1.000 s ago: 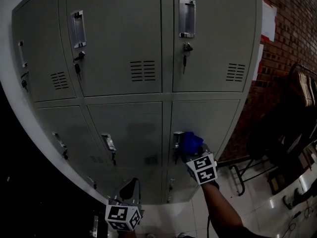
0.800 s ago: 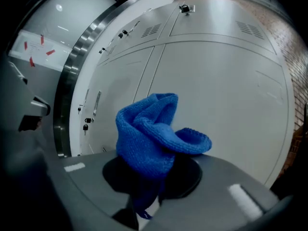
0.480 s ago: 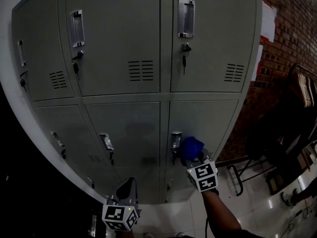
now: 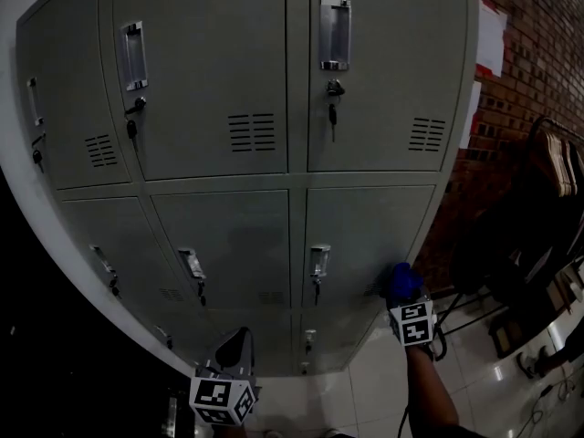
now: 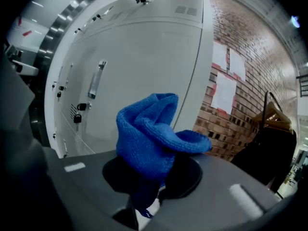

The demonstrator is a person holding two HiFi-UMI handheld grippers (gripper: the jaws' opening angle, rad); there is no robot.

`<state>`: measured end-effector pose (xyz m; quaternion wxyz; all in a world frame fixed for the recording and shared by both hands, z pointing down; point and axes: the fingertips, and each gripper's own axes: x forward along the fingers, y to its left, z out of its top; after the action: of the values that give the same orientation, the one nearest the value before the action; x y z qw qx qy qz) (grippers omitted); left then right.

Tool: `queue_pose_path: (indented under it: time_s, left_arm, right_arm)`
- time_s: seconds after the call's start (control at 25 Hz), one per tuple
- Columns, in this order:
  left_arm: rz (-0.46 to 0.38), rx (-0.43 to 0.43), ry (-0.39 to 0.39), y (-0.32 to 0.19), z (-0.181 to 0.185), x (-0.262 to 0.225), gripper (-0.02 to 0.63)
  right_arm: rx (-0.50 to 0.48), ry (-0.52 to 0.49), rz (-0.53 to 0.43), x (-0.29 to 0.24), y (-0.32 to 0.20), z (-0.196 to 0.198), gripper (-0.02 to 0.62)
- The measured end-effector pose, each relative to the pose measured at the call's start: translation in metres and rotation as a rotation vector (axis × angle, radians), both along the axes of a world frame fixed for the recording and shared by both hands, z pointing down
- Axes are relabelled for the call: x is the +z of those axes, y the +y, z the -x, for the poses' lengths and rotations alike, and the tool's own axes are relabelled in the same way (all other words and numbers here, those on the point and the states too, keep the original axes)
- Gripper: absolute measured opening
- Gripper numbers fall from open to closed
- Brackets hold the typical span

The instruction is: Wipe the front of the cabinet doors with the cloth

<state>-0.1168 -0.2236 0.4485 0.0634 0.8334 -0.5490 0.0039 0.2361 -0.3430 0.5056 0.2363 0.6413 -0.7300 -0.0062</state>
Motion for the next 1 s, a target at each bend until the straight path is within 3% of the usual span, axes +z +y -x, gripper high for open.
queue_pose_path:
  time_s: [0.36,0.64,1.0]
  left_arm:
    - [0.006,-0.019,-0.021,0.004,0.006,0.001,0.011]
    - [0.031,-0.047,-0.029,0.009,0.021,0.011,0.011]
    - [0.004,-0.053,-0.014,0.018,0.024,0.0,0.011]
  right_arm:
    - [0.02,0.013,0.037,0.01,-0.02,0.01,0.081]
    - [-0.088,-0.037,-0.011,0.002,-0.019,0.08,0.083]
    - [-0.27,-0.074,-0.039,-0.011,-0.019,0.171,0.083]
